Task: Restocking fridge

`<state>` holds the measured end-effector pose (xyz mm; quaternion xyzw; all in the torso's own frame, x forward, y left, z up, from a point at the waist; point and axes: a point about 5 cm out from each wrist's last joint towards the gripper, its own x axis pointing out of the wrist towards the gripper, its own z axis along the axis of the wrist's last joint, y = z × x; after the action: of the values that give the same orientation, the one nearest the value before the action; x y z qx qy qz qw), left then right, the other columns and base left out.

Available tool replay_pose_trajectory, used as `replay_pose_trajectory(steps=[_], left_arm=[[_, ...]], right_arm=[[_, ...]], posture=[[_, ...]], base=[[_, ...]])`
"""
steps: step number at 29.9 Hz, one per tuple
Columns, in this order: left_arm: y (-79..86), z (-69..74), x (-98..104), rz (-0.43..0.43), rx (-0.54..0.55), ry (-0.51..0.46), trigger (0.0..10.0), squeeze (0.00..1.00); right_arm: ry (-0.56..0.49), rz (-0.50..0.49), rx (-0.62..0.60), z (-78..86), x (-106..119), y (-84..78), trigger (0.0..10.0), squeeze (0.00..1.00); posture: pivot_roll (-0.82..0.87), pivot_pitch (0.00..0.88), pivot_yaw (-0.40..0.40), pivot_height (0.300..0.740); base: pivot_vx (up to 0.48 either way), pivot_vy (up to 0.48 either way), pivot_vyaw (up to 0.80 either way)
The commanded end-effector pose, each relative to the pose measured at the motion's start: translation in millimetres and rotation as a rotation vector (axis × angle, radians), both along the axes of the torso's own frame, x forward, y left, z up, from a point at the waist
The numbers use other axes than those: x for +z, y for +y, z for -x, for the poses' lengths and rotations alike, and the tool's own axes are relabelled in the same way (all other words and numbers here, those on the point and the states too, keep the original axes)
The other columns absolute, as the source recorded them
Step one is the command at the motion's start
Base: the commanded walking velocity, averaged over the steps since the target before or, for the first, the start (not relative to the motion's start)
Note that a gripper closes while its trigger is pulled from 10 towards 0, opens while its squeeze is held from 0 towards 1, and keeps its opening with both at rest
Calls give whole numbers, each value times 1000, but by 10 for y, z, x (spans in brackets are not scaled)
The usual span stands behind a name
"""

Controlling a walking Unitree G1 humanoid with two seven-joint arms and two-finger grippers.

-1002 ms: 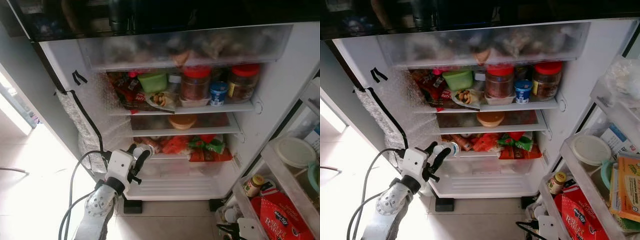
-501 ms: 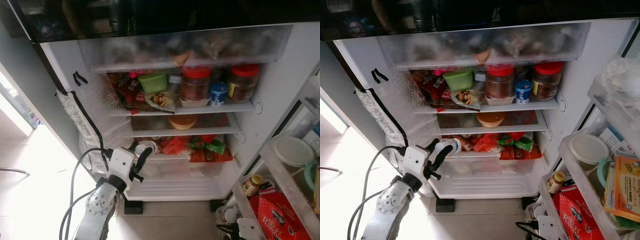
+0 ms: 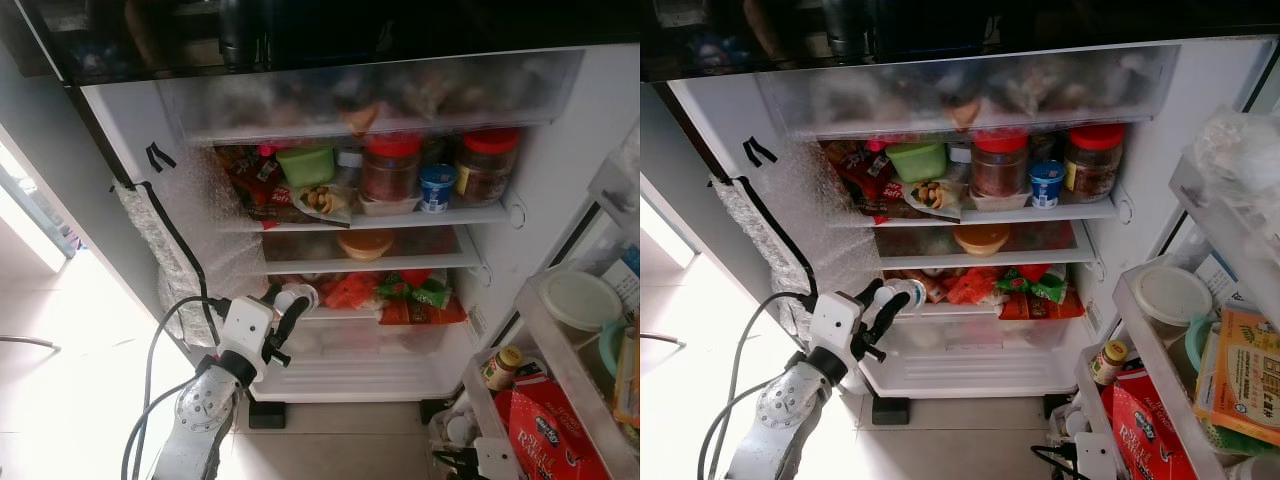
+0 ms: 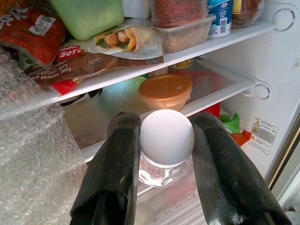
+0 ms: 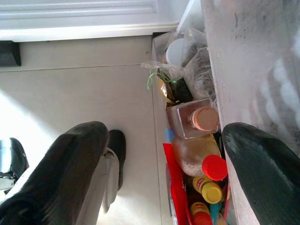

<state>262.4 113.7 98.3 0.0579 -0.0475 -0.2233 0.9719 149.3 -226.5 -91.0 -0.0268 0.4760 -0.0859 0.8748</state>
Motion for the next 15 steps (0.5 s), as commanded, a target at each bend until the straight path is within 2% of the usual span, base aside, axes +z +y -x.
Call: replay_pose_trajectory(steps=[1,15], left_arm=[[3,-5,93,5,-1,-37,10000,0],[-8,-13,107,0,-6,-41,10000,0]], right_arm=[[26,-7,1,55,-27,16,10000,0],[27,-5,13,58,-28,15,10000,0]], posture=[[-68,47,67,740],[-68,54,67,740]], base=[[0,0,0],[0,0,0]])
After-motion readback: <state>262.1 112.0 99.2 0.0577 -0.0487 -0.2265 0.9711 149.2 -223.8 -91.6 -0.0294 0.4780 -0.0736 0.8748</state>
